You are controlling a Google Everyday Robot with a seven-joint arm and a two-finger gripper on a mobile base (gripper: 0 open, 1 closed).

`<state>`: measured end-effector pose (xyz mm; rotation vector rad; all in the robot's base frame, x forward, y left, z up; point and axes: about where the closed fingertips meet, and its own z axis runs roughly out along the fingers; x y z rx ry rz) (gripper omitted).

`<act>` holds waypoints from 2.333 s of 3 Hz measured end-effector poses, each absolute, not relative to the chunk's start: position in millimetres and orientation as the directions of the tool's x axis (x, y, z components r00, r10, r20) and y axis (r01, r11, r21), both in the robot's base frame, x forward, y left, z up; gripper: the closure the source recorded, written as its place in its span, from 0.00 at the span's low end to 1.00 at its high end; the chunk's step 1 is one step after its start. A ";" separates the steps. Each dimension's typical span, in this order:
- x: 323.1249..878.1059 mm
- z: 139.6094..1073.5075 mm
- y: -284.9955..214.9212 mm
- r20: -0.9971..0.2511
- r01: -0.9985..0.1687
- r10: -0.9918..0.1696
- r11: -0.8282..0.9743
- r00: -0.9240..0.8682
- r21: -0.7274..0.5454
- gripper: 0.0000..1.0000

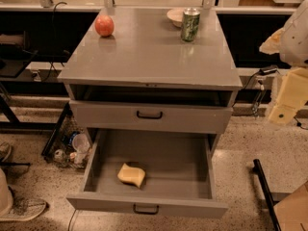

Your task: Pick sponge from middle drawer and place on counter

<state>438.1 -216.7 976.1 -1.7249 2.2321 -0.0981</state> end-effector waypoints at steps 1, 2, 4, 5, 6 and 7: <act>438.1 976.1 -216.7 -0.207 -0.931 -0.953 0.270 -0.222 -0.245 0.00; 437.2 949.3 -198.4 -0.269 -0.938 -0.935 0.287 -0.230 -0.196 0.00; 453.3 799.0 -75.5 -0.505 -0.941 -0.808 0.336 -0.304 0.029 0.00; 466.3 802.1 -72.9 -0.530 -0.934 -0.795 0.356 -0.296 -0.012 0.00; 463.9 802.1 -73.1 -0.525 -0.936 -0.798 0.351 -0.296 -0.007 0.00; 464.3 770.6 -69.3 -0.555 -0.930 -0.764 0.366 -0.327 0.044 0.00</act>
Offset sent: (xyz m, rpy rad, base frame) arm -0.0027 0.0784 -0.1172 0.3236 0.1565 -0.0042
